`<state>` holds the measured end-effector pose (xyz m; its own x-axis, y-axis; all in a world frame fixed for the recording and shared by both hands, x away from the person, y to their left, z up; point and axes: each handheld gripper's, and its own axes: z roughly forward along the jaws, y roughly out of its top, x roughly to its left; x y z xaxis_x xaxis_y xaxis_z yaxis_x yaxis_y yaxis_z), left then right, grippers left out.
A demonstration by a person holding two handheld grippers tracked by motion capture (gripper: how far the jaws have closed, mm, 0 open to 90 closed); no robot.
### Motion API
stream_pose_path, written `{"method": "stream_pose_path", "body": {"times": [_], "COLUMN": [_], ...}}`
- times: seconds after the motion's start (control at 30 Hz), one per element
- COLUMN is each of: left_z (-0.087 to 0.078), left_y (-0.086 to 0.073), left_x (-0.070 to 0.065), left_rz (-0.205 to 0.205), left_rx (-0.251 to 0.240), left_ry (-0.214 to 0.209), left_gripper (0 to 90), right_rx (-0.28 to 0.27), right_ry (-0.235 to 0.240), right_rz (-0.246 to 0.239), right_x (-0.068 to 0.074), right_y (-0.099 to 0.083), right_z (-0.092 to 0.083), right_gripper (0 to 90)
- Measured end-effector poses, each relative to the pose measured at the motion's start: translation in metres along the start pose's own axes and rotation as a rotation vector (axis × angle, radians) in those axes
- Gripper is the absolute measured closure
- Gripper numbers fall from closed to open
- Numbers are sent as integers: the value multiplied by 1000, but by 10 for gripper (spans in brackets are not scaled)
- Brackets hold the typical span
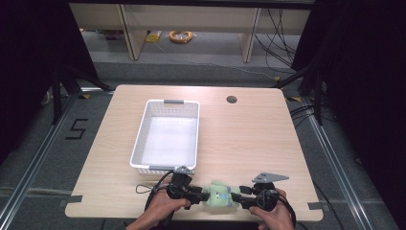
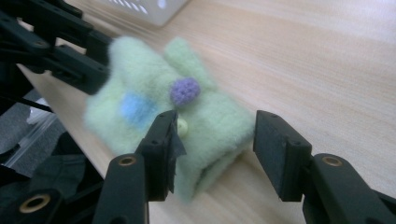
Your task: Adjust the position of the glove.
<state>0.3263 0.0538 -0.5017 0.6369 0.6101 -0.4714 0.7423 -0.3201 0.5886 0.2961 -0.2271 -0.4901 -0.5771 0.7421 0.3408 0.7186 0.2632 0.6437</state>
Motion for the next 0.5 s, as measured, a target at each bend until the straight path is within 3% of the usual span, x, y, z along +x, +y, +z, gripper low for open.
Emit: {"method": "stream_pose_path", "body": {"times": [0.03,0.2,0.23,0.27,0.37,0.43,0.47,0.5], "left_z": [1,6,9,9,12,13,13,14], "left_y": [0,1,0,0,1,1,1,0], "left_x": [0,-2,-1,-1,-2,-1,-1,-2], "left_rz": [-4,-13,-16,-16,-28,-20,-15,-30], "left_rx": [1,8,-6,-6,26,21,22,20], "left_ry": [-1,-7,-32,-32,-12,-18,-20,-19], "left_gripper": [550,550,550,551,562,577,585,599], "right_rx": [2,39,47,49,53,54,58,57], "right_ry": [-9,16,5,33,41,32,49,54], "right_rz": [-29,-25,-20,-14,-9,-2,1,3], "right_x": [-5,-9,-9,-11,-11,-12,-12,-13], "right_y": [2,5,5,6,6,5,5,5], "right_z": [5,14,14,16,16,17,18,18], "right_gripper": [510,520,526,533,534,535,536,538]}}
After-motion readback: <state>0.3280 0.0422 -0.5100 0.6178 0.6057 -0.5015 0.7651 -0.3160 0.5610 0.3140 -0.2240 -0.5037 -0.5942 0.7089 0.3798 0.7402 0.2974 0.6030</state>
